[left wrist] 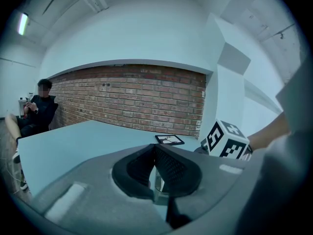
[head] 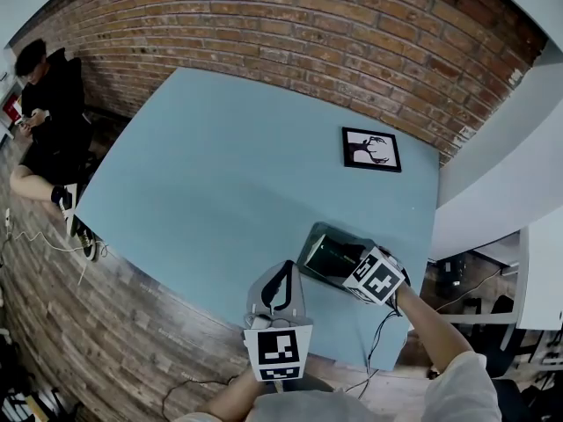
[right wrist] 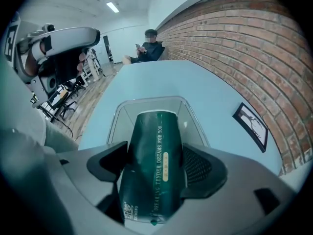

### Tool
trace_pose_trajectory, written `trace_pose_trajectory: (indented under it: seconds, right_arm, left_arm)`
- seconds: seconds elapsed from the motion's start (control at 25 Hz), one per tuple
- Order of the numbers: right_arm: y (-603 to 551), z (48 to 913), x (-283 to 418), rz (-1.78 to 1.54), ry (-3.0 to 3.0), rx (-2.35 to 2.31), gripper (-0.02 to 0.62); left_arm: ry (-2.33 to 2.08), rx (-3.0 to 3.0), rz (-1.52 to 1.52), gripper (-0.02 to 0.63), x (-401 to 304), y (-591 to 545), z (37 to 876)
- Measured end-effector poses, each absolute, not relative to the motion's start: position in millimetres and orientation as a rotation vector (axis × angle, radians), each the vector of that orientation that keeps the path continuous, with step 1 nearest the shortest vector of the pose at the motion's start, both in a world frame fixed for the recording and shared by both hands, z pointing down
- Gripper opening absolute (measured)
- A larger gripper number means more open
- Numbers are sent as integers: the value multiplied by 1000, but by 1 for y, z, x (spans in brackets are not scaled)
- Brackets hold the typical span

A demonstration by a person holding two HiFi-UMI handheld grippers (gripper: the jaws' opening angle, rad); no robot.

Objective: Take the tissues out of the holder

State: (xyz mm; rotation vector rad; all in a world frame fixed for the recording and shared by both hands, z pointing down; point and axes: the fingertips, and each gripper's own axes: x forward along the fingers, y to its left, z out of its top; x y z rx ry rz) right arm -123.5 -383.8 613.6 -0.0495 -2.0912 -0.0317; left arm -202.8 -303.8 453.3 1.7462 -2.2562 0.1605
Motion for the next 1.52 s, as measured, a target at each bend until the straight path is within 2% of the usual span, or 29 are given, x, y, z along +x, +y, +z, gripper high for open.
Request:
trace_pose_trajectory:
  seconds: [0.48,0.88,1.52]
  right_arm:
    - [-384,618,-125,-9,-2070,-46,345]
    - [-383,613,-122,-32,-2064,-2,290]
    - [-387,561,-123,-64,-2127,73,290]
  left_arm:
    - [-2246,1729,179,9,-207,-303,464]
    - [-2248,1750,191,9,-205,-300,457]
    - [-2263,1803,162,9,-195,-294,437]
